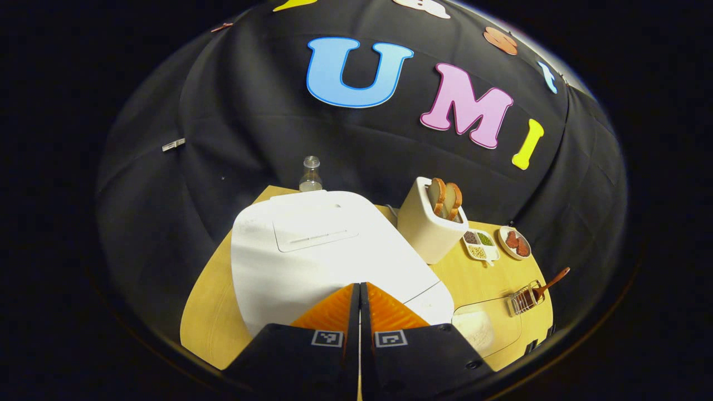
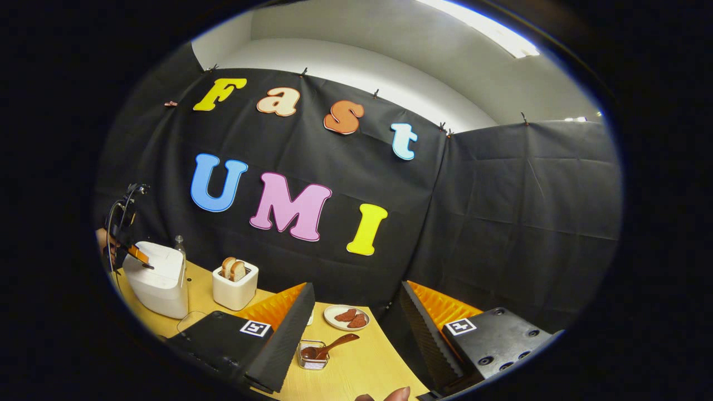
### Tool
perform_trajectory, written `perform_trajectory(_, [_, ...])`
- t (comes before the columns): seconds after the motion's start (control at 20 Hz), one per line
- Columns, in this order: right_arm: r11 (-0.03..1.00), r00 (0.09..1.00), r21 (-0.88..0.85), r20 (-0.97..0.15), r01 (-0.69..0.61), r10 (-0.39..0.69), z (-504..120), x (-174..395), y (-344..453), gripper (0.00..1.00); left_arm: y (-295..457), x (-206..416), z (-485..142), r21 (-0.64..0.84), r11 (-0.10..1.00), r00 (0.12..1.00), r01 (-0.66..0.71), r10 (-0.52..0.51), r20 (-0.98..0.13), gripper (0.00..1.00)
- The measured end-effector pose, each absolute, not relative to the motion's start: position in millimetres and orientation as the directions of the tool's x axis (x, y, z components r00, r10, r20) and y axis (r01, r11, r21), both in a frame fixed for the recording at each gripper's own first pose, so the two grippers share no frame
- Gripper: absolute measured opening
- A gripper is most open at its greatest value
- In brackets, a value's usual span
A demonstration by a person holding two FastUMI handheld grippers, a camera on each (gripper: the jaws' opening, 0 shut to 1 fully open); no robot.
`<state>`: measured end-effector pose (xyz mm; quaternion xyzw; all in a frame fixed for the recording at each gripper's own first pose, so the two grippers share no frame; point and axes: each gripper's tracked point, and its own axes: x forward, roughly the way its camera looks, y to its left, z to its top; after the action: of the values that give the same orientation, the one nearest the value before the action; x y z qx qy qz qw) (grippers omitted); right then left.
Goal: Close the left gripper, press the button to open the rice cooker; take a wooden spoon from the chopstick holder with the right hand, scoop a spoonful of rice and pour it into the rice cooker, then put the wooden spoon back into the chopstick holder.
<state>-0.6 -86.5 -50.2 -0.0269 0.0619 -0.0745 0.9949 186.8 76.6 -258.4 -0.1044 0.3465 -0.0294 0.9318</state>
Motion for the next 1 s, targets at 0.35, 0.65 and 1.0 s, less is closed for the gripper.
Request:
perform_trajectory(0.35, [0.985,0.977,-0.071,-0.133,0.157,-0.166,-56.7,-3.2,-91.9,0.97,75.4,182.4,-271.5,-0.227,0.973,0.721,-0.039,-0.130,-0.681,0.08])
perform_trajectory(0.65, [0.984,0.975,-0.075,-0.146,0.160,-0.170,-62.5,-4.7,-95.5,0.97,74.5,184.1,-267.5,-0.168,0.986,0.727,-0.024,-0.098,-0.679,0.08])
perform_trajectory(1.0, [0.981,0.971,-0.087,-0.156,0.171,-0.183,-65.8,-7.4,-98.2,0.97,96.5,204.6,-164.3,-0.023,0.999,0.937,-0.023,0.014,-0.350,0.09])
